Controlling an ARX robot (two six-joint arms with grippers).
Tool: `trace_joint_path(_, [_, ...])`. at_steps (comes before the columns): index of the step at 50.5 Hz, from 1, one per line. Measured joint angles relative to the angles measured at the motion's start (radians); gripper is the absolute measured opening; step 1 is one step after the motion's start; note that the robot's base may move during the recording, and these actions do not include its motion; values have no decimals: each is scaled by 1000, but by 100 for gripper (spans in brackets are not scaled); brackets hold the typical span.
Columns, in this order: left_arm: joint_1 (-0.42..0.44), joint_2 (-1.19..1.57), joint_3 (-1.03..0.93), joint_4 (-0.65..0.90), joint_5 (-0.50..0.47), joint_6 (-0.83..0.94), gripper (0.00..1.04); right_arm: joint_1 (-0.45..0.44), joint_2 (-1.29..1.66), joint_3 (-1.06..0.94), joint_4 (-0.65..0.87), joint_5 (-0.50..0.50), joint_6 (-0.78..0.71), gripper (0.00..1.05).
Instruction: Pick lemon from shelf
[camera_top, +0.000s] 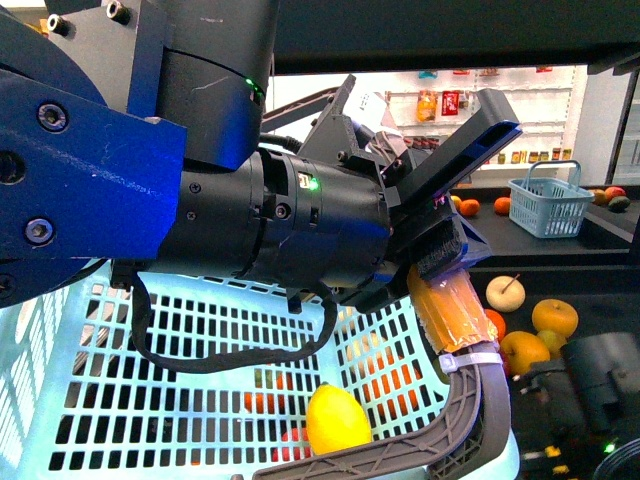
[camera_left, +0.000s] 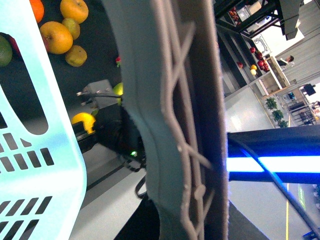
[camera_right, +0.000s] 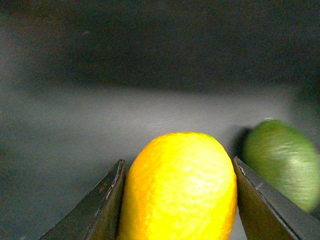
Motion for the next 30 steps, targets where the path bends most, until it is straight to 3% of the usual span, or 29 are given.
trace_joint_path(7, [0, 0, 0, 0, -2, 0, 8, -78, -124, -27, -5, -15, -17, 56])
trace_joint_path(14, [0, 0, 0, 0, -2, 0, 8, -101, -249, -31, -33, -55, 0, 56])
trace_joint_path(30, [0, 0, 0, 0, 0, -3, 8, 3, -535, -24, -119, -162, 150, 56])
